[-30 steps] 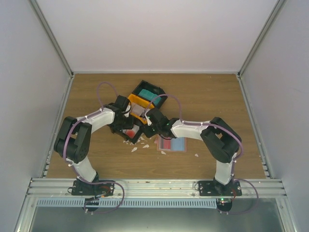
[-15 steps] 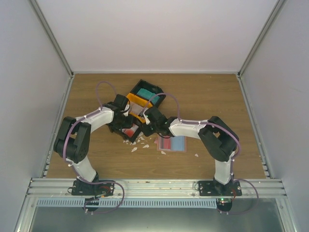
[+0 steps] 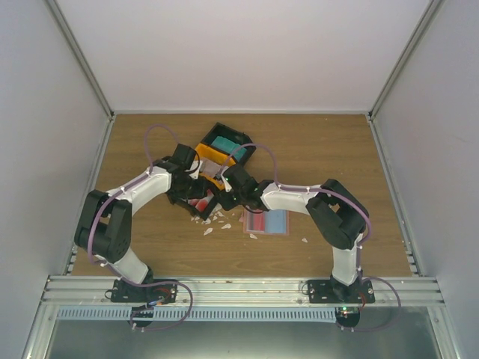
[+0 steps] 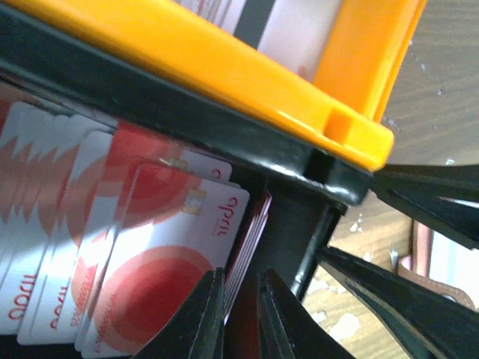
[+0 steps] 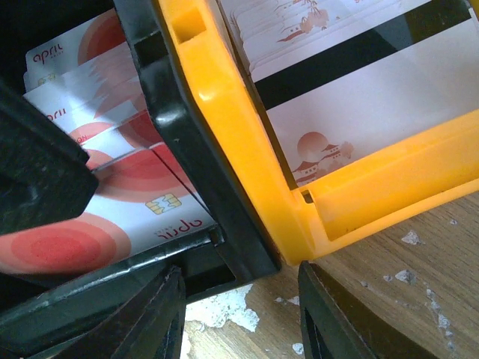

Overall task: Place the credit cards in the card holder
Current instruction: Adjust the credit card in the storage box.

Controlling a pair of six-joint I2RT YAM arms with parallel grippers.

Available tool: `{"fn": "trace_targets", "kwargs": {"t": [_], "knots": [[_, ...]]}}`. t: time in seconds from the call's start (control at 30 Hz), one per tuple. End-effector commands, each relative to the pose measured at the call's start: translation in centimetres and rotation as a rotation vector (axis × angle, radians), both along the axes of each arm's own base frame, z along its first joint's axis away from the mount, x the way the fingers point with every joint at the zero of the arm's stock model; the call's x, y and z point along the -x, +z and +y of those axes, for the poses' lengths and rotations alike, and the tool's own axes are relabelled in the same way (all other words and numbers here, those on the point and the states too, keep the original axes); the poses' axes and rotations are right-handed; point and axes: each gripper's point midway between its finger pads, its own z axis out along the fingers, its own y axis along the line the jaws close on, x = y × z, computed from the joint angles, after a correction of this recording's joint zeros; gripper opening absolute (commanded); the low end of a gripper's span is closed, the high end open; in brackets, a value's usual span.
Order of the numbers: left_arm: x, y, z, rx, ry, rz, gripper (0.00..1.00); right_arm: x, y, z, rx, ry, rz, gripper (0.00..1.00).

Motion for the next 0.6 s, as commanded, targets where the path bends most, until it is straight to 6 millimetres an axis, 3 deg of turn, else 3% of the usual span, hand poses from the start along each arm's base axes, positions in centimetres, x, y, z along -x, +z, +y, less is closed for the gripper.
{"fn": "trace_targets", "kwargs": {"t": [0.0, 0.23, 0.57], "knots": [[1.7, 0.7, -0.5, 0.03, -0.025, 0.027, 0.17, 0.5, -2.1, -0.1, 0.049, -0.007, 0.028, 0.43], [2.3, 0.8, -1.0, 0.049, -0.054, 0.031, 0.19, 0.6, -1.9, -0.2, 0.039, -0.013, 0.033, 0.42], [2.4, -0.5, -1.3, 0.007, -0.074, 0.042, 0.22, 0.9, -1.8, -0.4, 0.028, -0.02, 0.038, 0.43]]}}
